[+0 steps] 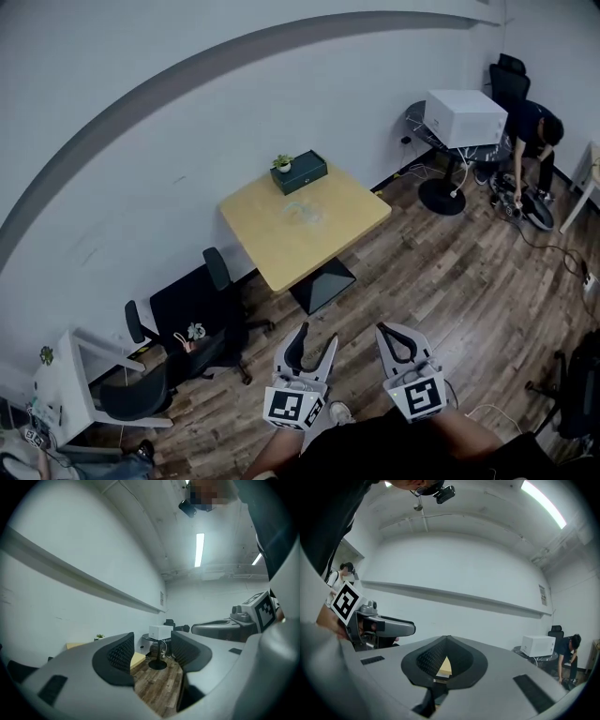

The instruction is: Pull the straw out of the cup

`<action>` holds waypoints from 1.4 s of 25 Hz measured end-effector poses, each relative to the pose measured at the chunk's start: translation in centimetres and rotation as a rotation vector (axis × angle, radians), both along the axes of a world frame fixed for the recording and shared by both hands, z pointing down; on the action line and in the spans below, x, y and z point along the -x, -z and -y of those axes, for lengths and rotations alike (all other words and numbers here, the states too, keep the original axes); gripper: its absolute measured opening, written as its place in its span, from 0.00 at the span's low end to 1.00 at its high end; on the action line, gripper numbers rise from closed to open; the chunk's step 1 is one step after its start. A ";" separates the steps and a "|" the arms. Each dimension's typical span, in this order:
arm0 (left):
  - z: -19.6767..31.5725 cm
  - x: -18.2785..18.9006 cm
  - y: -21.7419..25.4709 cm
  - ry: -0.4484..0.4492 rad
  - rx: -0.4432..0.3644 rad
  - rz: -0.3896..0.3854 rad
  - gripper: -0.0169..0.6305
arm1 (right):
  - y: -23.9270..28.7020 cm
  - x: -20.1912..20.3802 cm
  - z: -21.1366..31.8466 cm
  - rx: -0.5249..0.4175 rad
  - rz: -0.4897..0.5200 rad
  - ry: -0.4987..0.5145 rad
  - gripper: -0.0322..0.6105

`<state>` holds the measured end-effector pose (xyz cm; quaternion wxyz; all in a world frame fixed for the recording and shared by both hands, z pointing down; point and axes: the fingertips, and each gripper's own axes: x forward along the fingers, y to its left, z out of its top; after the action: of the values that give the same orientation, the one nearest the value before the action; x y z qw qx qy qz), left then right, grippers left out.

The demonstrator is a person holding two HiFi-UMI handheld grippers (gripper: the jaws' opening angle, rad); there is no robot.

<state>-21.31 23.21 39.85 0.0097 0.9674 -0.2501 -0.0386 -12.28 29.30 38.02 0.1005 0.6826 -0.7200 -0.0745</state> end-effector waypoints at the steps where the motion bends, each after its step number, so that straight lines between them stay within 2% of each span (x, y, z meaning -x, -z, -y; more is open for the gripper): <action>1: 0.3 0.2 0.2 -0.005 0.002 -0.001 0.45 | 0.2 0.4 0.2 -0.007 0.000 0.002 0.08; 6: 2.0 0.5 -0.5 0.004 0.011 0.022 0.67 | 0.8 1.0 1.1 -0.042 -0.002 -0.024 0.08; 10: 3.8 -0.5 -1.4 0.023 0.019 0.060 0.74 | -0.1 -1.2 2.3 -0.018 0.049 -0.066 0.08; 17: 7.2 -3.7 -2.2 0.058 0.012 0.101 0.74 | -1.5 -6.9 5.8 0.006 0.110 -0.101 0.08; 23: 10.9 -8.4 -2.7 0.083 0.019 0.124 0.74 | -0.3 -11.8 11.5 -0.020 0.118 -0.049 0.08; 27: 14.0 -10.9 -2.9 0.121 0.046 0.098 0.74 | -0.3 -15.1 14.6 -0.015 0.117 -0.028 0.08; 30: 15.9 -12.6 -3.2 0.150 0.073 0.084 0.74 | -1.1 -17.7 16.1 0.015 0.124 -0.024 0.08; 35: 18.0 -15.7 -4.0 0.180 0.083 0.101 0.74 | -2.4 -20.6 18.7 0.039 0.158 0.017 0.08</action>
<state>-5.60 5.25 43.81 0.0339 0.9405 -0.3375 0.0200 8.32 10.60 40.46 0.0560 0.6782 -0.7327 -0.0071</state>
